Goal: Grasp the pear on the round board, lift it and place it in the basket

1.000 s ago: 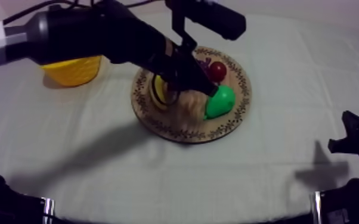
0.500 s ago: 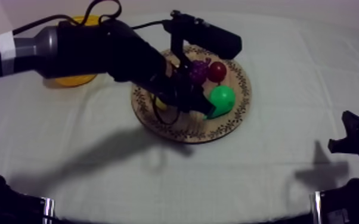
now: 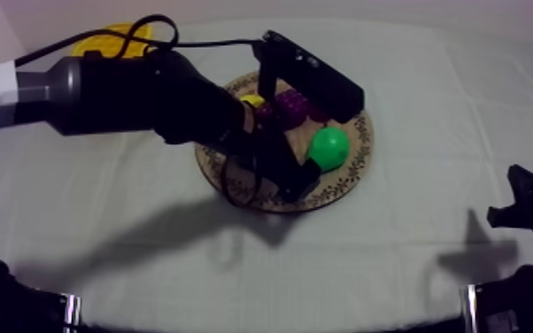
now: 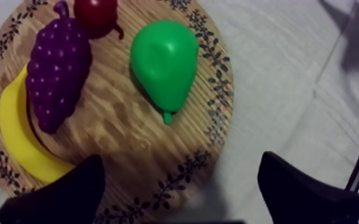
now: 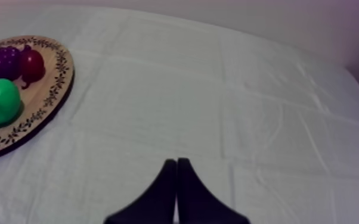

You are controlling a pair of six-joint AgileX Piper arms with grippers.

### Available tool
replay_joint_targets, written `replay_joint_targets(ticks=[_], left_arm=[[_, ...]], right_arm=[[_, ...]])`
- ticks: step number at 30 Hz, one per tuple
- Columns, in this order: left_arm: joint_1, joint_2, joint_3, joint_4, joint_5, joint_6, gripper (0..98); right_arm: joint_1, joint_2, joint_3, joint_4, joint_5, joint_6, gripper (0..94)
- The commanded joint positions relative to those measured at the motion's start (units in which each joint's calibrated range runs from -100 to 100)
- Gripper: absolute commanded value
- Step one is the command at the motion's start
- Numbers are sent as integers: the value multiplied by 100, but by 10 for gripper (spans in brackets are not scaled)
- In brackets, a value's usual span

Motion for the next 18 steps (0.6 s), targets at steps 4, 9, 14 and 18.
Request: replay_joint_targets(ticks=[4,9,14,18], left_arm=[[51,213,-294,16,14,-2,980],[126,710,-1156,22,586,1,979],[153,1448,-2526,55,1535,-50,979],[141,2030,-3571,61,2307,-90,979]], right_arm=[[0,1,3,0,-2,-2,3],[0,1,3,0,-2,-2,3],[0,1,3,0,-2,-2,3],[0,1,3,0,-2,-2,3]])
